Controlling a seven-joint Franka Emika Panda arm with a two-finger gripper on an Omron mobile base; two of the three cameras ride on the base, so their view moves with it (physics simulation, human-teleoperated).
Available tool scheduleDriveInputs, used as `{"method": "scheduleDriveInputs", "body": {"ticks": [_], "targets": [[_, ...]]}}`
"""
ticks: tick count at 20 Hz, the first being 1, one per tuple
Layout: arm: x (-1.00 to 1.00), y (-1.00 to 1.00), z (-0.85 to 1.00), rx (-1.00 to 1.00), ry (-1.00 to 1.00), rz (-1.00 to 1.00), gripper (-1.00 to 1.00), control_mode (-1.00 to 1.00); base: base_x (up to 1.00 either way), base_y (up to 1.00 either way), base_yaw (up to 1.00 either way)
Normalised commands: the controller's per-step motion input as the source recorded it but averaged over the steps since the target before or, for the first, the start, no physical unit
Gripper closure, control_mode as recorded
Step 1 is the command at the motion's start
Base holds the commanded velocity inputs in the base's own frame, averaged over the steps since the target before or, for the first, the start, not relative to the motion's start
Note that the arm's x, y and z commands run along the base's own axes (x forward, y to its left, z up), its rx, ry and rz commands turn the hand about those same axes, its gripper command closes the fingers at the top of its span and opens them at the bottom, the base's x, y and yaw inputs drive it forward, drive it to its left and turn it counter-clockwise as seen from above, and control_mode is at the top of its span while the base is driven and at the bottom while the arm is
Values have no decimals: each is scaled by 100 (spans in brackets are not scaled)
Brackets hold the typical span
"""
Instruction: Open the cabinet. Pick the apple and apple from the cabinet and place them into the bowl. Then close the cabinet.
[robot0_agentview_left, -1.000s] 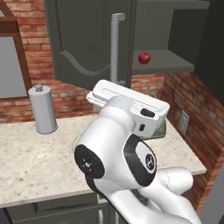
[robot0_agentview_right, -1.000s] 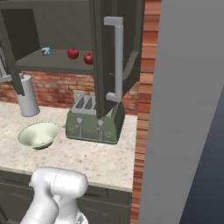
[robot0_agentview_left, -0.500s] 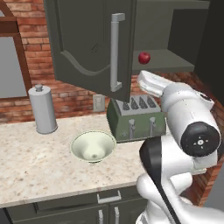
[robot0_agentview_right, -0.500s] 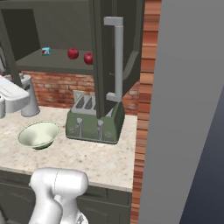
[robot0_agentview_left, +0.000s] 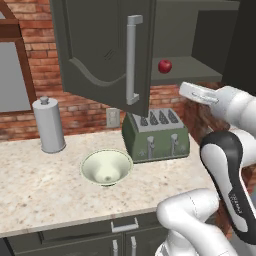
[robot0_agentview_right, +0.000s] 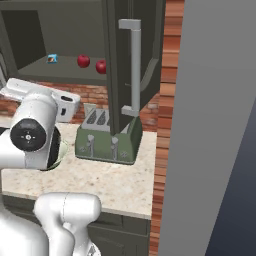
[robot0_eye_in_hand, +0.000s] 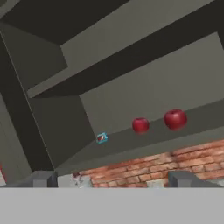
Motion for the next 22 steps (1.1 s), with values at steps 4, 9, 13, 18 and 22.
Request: {"method": "scheduleDriveInputs", "body": {"ticks": [4,9,13,18,22], "targets": [[80,24,-6,0,0,38,-100,-100,0,0,0],[60,94,-3,-8,0,19,-100,-100,0,0,0],[53,64,-4,-3,0,3,-100,-100,0,0,0],[36,45,-2,-3,1,0,-100,-100,0,0,0],[14,100,-10,-17,0,4,-100,-100,0,0,0]]}}
